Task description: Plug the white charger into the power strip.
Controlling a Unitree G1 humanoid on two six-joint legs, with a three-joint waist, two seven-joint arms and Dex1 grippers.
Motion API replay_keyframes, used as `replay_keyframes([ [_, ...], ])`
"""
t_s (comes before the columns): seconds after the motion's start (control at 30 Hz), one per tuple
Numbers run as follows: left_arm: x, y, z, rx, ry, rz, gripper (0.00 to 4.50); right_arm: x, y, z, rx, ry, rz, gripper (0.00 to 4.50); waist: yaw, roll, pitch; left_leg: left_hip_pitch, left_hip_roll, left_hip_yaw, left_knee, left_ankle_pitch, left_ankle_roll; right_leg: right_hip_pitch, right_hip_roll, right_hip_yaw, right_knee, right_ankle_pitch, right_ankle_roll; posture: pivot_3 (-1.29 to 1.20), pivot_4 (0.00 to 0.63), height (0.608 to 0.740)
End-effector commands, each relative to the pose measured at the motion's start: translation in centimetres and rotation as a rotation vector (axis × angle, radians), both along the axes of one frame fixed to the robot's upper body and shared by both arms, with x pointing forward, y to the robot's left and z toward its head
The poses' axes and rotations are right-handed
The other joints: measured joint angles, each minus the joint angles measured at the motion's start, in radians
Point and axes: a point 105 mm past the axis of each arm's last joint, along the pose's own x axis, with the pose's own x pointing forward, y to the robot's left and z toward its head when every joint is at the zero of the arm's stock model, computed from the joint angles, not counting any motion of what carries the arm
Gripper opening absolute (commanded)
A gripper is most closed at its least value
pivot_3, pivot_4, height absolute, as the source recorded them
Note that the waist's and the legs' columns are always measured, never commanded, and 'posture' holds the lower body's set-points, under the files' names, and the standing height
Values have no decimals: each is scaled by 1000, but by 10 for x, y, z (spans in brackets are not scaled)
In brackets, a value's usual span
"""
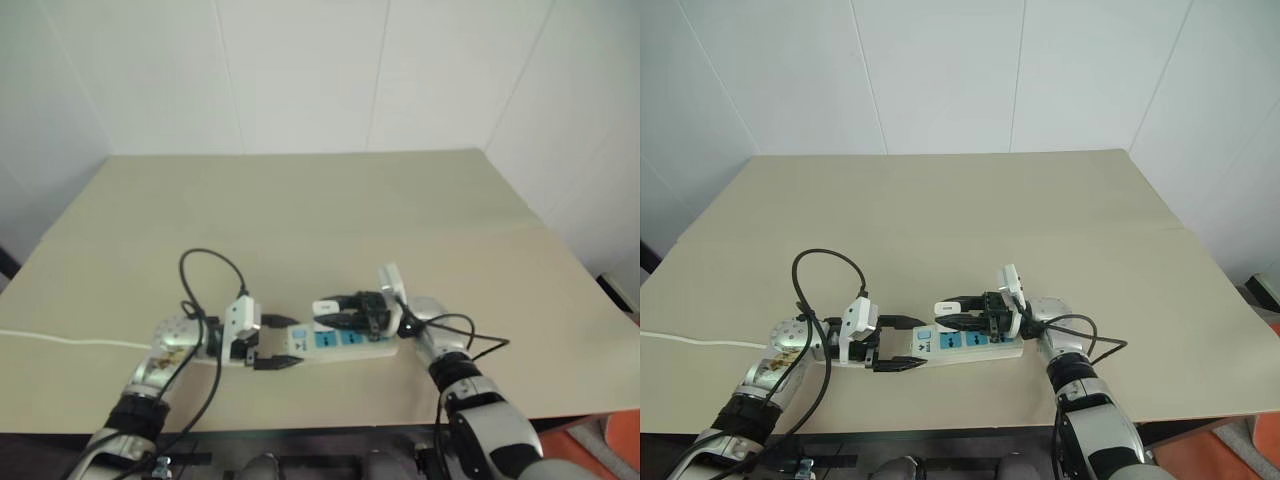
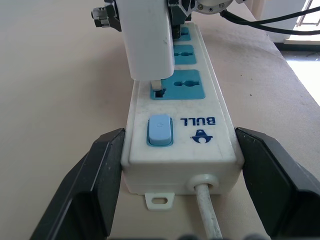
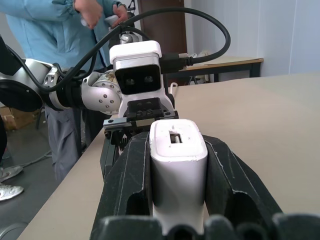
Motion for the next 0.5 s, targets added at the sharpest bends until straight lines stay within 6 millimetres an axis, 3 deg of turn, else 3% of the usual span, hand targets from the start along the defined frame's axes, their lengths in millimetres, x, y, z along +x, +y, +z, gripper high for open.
replay_keyframes([
  [0.03, -3, 9, -8, 49, 35, 0, 3188, -12, -7, -25, -88, 71, 54, 1125, 0, 0, 0, 0, 0, 0, 0, 0, 0, 0, 0, 0, 0, 0, 0, 0, 150, 740],
  [0.5, -4, 8, -10, 55, 34, -3, 3188, -11, -1, -36, -138, 115, 0, 1125, 0, 0, 0, 1, 0, 0, -1, 0, 0, 0, 0, 0, 0, -1, 1, 0, 150, 740],
])
